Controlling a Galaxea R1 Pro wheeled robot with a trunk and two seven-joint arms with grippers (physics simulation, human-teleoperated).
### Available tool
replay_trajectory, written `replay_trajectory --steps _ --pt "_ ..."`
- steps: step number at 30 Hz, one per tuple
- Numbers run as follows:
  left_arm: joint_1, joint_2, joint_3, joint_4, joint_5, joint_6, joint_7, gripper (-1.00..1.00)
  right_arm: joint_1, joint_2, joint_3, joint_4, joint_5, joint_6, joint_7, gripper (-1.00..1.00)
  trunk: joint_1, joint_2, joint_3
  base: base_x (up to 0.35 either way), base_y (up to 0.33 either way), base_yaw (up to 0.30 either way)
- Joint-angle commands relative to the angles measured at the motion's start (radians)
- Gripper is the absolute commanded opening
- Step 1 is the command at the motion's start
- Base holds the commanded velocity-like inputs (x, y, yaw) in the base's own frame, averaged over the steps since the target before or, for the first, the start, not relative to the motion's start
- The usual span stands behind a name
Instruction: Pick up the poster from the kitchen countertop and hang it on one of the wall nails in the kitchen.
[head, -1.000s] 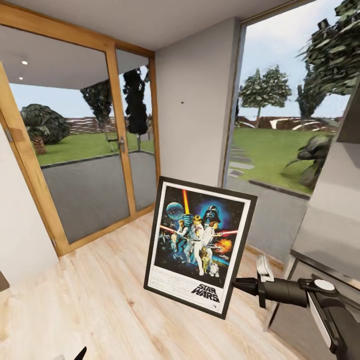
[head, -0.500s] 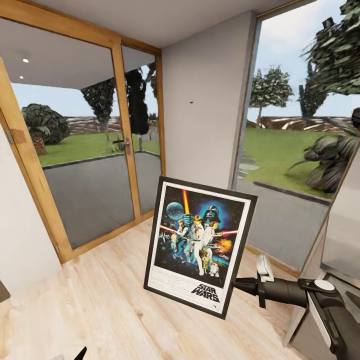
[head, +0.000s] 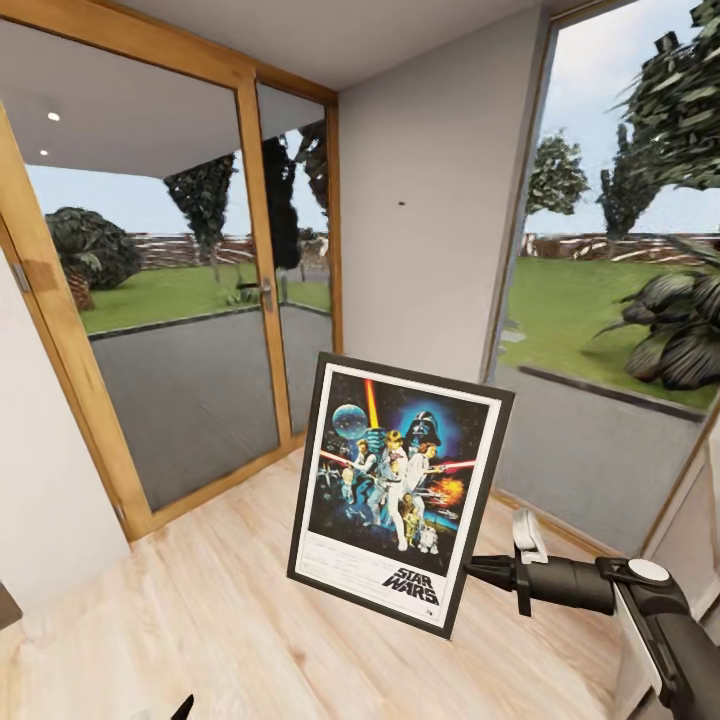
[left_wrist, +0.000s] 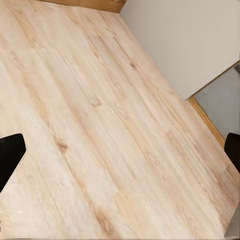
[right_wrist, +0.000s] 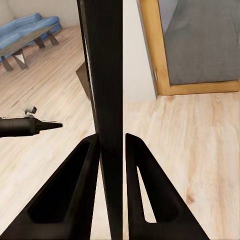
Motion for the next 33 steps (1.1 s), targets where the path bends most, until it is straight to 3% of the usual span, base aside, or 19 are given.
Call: replay_trajectory --steps 1,4,9,18,33 --pt "0.0 -0.015 -0.013 0.0 0.005 -0.005 0.044 1.0 0.0 0.0 -0.001 0.0 0.0 0.014 0.007 -1.0 0.001 -0.001 0.0 0.246 0.271 0.0" --pt "0.0 -0.042 -0.035 -0.001 -0.008 -0.006 0.156 1.0 0.0 0.0 -0.001 0.0 0.0 0.014 0.007 -1.0 0.001 -0.001 0.0 0.246 0.272 0.0" --pt "0.0 -0.061 -0.059 -0.002 -0.043 -0.007 0.238 1.0 0.0 0.0 -0.001 0.0 0.0 0.014 0.007 -1.0 0.001 -0.001 0.0 0.246 0.271 0.0" --pt "0.0 -0.068 -0.06 -0.003 -0.062 -0.007 0.266 1.0 0.0 -0.001 -0.002 0.0 0.0 0.014 0.007 -1.0 0.001 -0.001 0.0 0.247 0.271 0.0" --pt "0.0 -0.068 -0.059 -0.003 -0.063 -0.007 0.269 1.0 0.0 -0.001 -0.003 0.0 0.0 0.015 0.008 -1.0 0.001 -0.001 0.0 0.247 0.271 -0.001"
